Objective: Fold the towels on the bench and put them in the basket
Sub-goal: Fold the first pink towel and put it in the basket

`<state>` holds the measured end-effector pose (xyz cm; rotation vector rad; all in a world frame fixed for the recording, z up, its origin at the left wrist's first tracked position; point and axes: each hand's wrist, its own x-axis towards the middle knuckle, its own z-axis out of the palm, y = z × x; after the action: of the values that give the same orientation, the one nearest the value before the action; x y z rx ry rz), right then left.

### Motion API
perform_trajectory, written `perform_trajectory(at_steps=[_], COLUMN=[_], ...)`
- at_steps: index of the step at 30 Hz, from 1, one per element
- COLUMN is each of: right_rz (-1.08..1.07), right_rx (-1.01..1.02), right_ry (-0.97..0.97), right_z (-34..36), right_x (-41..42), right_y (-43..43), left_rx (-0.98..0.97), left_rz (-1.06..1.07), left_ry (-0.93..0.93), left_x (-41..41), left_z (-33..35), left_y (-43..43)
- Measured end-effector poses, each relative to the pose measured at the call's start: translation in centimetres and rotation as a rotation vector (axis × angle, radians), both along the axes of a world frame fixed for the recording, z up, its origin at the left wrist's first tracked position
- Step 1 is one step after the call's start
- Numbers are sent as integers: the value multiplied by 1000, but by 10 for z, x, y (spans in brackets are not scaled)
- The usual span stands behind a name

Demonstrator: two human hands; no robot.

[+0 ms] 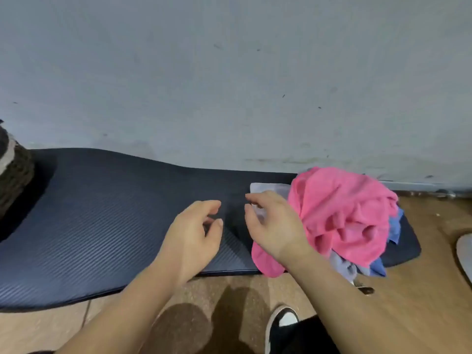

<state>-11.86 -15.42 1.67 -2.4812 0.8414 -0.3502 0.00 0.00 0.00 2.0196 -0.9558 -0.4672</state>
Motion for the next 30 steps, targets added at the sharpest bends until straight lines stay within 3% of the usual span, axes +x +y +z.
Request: perform_trajectory(at_steps=[3,5,8,10,13,15,18,23,26,30], right_rz=[-37,-131,-299,-325,-352,-391,-408,-220,-75,53], right_rx=[-247,-452,-465,-365,-204,-180,-134,69,175,394], right_ry=[-40,81,480,597,325,81,-125,-692,-862,-876], right_z=[9,17,28,27,37,50,73,121,147,173], right_x=[-19,-27,-41,-51,-62,-62,-61,-55,-47,-36], right_y=[-10,-33,-73,-96,-114,-111,-94,-36,-7,8], left_rx=[12,13,-20,-26,-37,-42,-64,-199,-257,-360], left_rz=[-66,-81,-17,-64,-75,-57,-85,-37,-47,-8], left_ry=[19,2,85,40,-4,-13,-20,413,587,500], left_x=[-12,-19,-32,-39,-43,-45,-52,-63,-51,-38], left_z=[18,29,48,54,59,60,68,121,161,189], left_y=[6,4,1,1,1,-3,-21,-74,-88,-70])
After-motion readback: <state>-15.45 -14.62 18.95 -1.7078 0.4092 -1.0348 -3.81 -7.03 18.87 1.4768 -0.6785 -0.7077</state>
